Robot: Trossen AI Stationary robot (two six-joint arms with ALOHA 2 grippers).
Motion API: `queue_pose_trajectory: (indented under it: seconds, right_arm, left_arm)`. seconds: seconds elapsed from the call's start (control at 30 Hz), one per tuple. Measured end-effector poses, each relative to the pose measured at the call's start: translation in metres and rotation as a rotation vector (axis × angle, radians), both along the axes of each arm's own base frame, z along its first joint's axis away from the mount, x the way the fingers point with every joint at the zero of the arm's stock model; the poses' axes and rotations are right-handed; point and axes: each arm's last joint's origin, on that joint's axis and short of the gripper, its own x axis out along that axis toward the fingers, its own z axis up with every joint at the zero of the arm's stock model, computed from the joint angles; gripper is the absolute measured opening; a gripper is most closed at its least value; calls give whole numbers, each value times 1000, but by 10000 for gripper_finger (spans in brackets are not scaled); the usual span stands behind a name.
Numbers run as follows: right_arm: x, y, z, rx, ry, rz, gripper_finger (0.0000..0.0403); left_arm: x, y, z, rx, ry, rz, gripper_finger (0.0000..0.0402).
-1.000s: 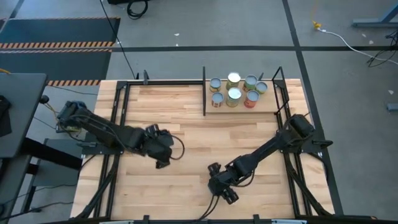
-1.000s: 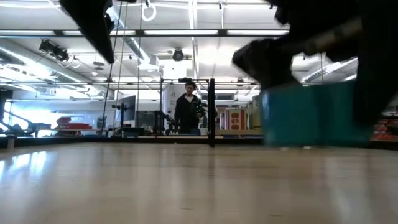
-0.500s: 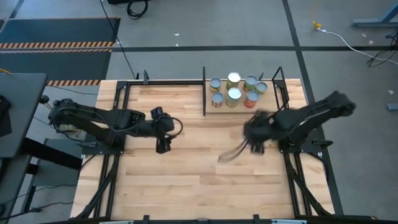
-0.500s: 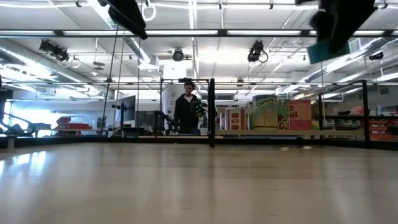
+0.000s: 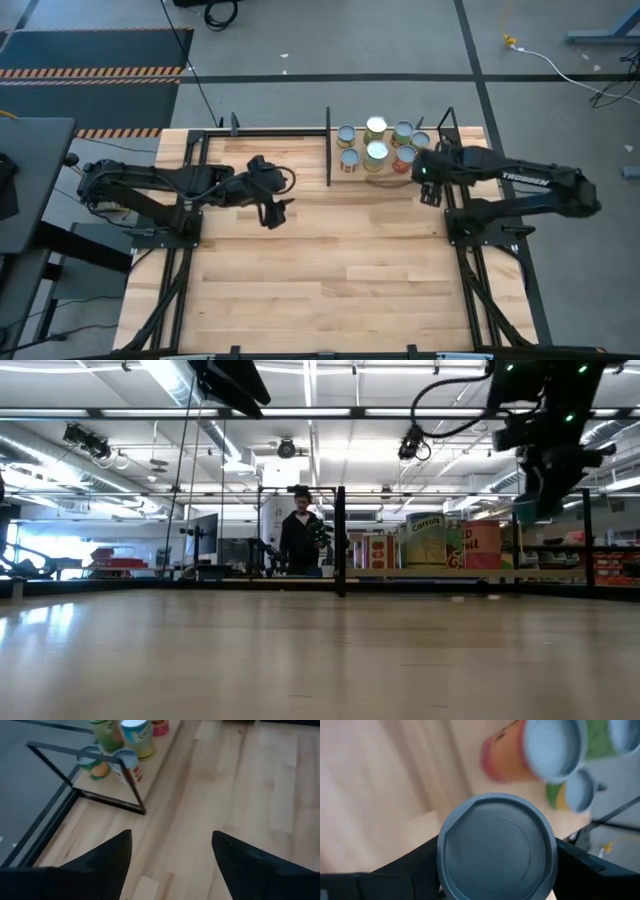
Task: Pick and place cans onto a shelf
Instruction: Put the green can on the shelf
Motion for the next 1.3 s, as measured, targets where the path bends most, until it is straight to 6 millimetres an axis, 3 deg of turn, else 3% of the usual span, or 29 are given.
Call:
queue_pose_trajectory:
  seconds: [0.13, 0.3, 0.43, 0.87, 1.13, 1.3]
  right_arm:
    - [2, -28, -2, -40, -20, 47, 294]
    - [-13, -52, -12, -10, 6, 41, 294]
    - [-24, -60, -26, 29, 24, 7, 294]
    - [-25, -92, -56, 77, 18, -60, 298]
    - [-28, -95, -59, 127, -6, -87, 331]
    - [-27, -95, -59, 123, -23, -102, 329]
  left_arm:
    - [0, 6, 0, -26, -13, 44, 279]
    - [0, 7, 0, -63, -30, 77, 279]
    - [-1, 5, -1, -83, -28, 85, 279]
    - [-2, 5, -2, -92, -18, 94, 279]
    - [-4, 5, -4, -152, -7, 118, 279]
    - [-4, 3, -4, -152, -6, 111, 279]
